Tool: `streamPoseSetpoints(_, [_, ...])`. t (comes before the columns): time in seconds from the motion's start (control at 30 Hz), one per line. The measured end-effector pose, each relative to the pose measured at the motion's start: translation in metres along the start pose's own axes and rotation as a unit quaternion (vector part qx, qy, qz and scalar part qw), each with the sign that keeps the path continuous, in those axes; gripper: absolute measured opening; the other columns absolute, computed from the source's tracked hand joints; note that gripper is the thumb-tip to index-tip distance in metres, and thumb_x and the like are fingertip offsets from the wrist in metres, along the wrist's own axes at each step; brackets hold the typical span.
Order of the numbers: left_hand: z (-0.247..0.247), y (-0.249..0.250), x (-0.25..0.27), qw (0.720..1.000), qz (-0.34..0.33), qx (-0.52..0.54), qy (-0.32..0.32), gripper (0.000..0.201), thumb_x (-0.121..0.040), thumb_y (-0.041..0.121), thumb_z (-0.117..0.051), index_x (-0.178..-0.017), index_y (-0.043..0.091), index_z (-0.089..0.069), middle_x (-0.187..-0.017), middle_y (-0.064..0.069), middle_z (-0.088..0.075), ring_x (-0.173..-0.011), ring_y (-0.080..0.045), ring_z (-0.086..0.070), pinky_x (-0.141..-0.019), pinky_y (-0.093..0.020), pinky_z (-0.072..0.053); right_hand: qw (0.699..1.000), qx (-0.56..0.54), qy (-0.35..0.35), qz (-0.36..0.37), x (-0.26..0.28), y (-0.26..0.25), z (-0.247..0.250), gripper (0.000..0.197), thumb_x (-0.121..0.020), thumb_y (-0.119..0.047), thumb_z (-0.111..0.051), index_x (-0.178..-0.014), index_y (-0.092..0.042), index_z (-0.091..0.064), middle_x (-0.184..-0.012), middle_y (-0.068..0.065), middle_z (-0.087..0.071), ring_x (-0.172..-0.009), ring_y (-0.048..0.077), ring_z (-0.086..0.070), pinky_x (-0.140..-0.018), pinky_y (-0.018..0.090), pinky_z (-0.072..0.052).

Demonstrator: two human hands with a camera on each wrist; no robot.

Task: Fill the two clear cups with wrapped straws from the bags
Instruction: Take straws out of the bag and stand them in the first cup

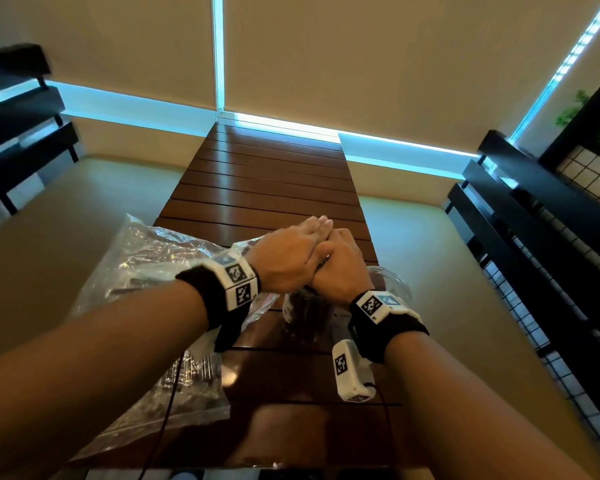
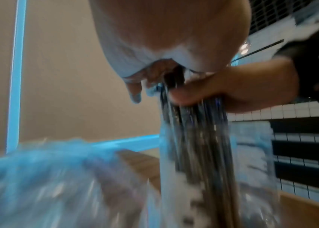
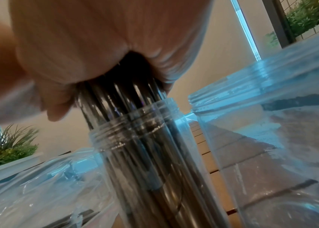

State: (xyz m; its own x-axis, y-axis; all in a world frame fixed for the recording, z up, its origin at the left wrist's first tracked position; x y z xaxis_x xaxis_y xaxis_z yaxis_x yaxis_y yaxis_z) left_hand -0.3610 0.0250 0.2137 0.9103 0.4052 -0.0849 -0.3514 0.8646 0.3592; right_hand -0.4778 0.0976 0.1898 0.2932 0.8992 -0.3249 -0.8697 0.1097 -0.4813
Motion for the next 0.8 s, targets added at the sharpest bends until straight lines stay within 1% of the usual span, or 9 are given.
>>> streamPoseSetpoints(0.1, [-0.016, -0.006, 0.009, 1.000, 0.000, 0.016, -0.019, 0.085, -0.091, 0.072, -0.005, -0.157, 0.019, 0.003, -0.165, 0.006, 0.003, -0.151, -0.012, -0.010, -0.122, -0.044, -0.014, 1.000, 0.008, -0.021, -0.002, 0.004, -0.001, 0.005, 0.052, -0.079, -0.031, -0.069, -0.125, -0.014, -0.053, -0.111, 0.001, -0.050, -0.106, 0.015, -0.043, -0.094, 0.032, -0.046])
streamPoseSetpoints(0.27, [0.007, -0.005, 0.007, 0.993, 0.016, 0.020, -0.117, 0.095, -0.085, 0.078, -0.006, -0.155, 0.018, 0.014, -0.164, 0.004, 0.013, -0.151, -0.013, -0.004, -0.123, -0.048, -0.008, 0.994, 0.090, -0.057, 0.019, 0.004, -0.013, 0.009, 0.056, -0.085, -0.038, -0.063, -0.132, -0.012, -0.048, -0.122, 0.008, -0.051, -0.113, 0.023, -0.044, -0.096, 0.037, -0.043])
streamPoseSetpoints(0.37, [0.035, -0.017, 0.014, 0.992, 0.052, 0.050, -0.106, 0.078, -0.097, 0.065, -0.021, -0.158, 0.017, -0.010, -0.164, 0.000, -0.014, -0.149, -0.017, -0.020, -0.120, -0.036, -0.016, 0.991, 0.105, -0.067, -0.053, 0.003, -0.011, 0.007, 0.101, -0.068, -0.080, -0.054, -0.145, -0.017, -0.033, -0.141, 0.006, -0.039, -0.130, 0.027, -0.037, -0.107, 0.042, -0.037])
streamPoseSetpoints(0.43, [0.056, -0.037, 0.023, 0.993, 0.095, 0.024, -0.065, 0.060, -0.101, 0.043, -0.043, -0.154, 0.019, -0.030, -0.155, -0.002, -0.038, -0.139, -0.018, -0.039, -0.111, -0.032, -0.030, 0.994, 0.085, 0.004, -0.065, 0.005, -0.018, 0.012, 0.123, -0.055, -0.097, -0.041, -0.149, -0.019, -0.028, -0.147, 0.007, -0.034, -0.135, 0.027, -0.033, -0.111, 0.047, -0.033])
streamPoseSetpoints(0.5, [0.066, -0.065, 0.038, 0.986, 0.147, -0.023, -0.072, 0.064, -0.092, 0.025, -0.056, -0.152, 0.019, -0.034, -0.152, -0.004, -0.043, -0.135, -0.021, -0.044, -0.107, -0.031, -0.036, 0.990, 0.086, 0.114, 0.004, 0.004, -0.035, 0.022, 0.103, -0.067, -0.090, -0.042, -0.142, -0.020, -0.042, -0.141, 0.007, -0.040, -0.130, 0.025, -0.037, -0.109, 0.045, -0.034])
streamPoseSetpoints(0.57, [0.064, -0.097, 0.057, 0.964, 0.221, -0.078, -0.124, 0.074, -0.086, 0.018, -0.055, -0.154, 0.020, -0.027, -0.155, -0.010, -0.034, -0.138, -0.027, -0.040, -0.108, -0.033, -0.038, 0.976, 0.085, 0.174, 0.099, -0.002, -0.057, 0.025, 0.057, -0.083, -0.061, -0.057, -0.119, -0.017, -0.060, -0.121, 0.005, -0.052, -0.113, 0.022, -0.047, -0.095, 0.036, -0.041])
streamPoseSetpoints(0.6, [0.061, -0.111, 0.067, 0.950, 0.258, -0.098, -0.149, 0.079, -0.084, 0.017, -0.054, -0.156, 0.021, -0.021, -0.156, -0.012, -0.029, -0.139, -0.030, -0.038, -0.109, -0.037, -0.039, 0.973, 0.093, 0.157, 0.142, -0.007, -0.067, 0.021, 0.033, -0.086, -0.043, -0.061, -0.105, -0.016, -0.065, -0.108, 0.004, -0.057, -0.101, 0.021, -0.051, -0.083, 0.033, -0.043])
streamPoseSetpoints(0.67, [0.051, -0.133, 0.086, 0.928, 0.306, -0.116, -0.177, 0.086, -0.082, 0.018, -0.056, -0.156, 0.026, -0.013, -0.157, -0.014, -0.023, -0.139, -0.033, -0.035, -0.109, -0.042, -0.040, 0.967, 0.156, 0.019, 0.199, -0.013, -0.085, 0.003, 0.009, -0.089, -0.019, -0.060, -0.089, -0.012, -0.065, -0.090, 0.003, -0.059, -0.085, 0.023, -0.057, -0.068, 0.032, -0.045])
streamPoseSetpoints(0.8, [0.033, -0.156, 0.112, 0.921, 0.324, -0.121, -0.178, 0.084, -0.090, 0.035, -0.061, -0.157, 0.020, -0.012, -0.160, -0.012, -0.022, -0.145, -0.030, -0.028, -0.114, -0.036, -0.029, 0.917, 0.274, -0.241, 0.161, -0.013, -0.103, -0.041, 0.020, -0.089, -0.008, -0.057, -0.106, -0.009, -0.066, -0.106, 0.010, -0.064, -0.095, 0.034, -0.065, -0.072, 0.038, -0.051])
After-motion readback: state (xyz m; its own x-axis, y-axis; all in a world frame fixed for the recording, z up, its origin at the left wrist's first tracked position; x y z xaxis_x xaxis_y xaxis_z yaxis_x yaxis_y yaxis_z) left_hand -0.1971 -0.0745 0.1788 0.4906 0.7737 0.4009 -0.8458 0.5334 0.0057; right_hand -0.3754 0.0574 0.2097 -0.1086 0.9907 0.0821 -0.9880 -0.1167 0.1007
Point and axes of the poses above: each hand's wrist, its own x-axis away from the middle knuckle, its own z-axis out of the back of the hand, y = z × x, the point moved 1 cm from there along -x, towards the middle knuckle
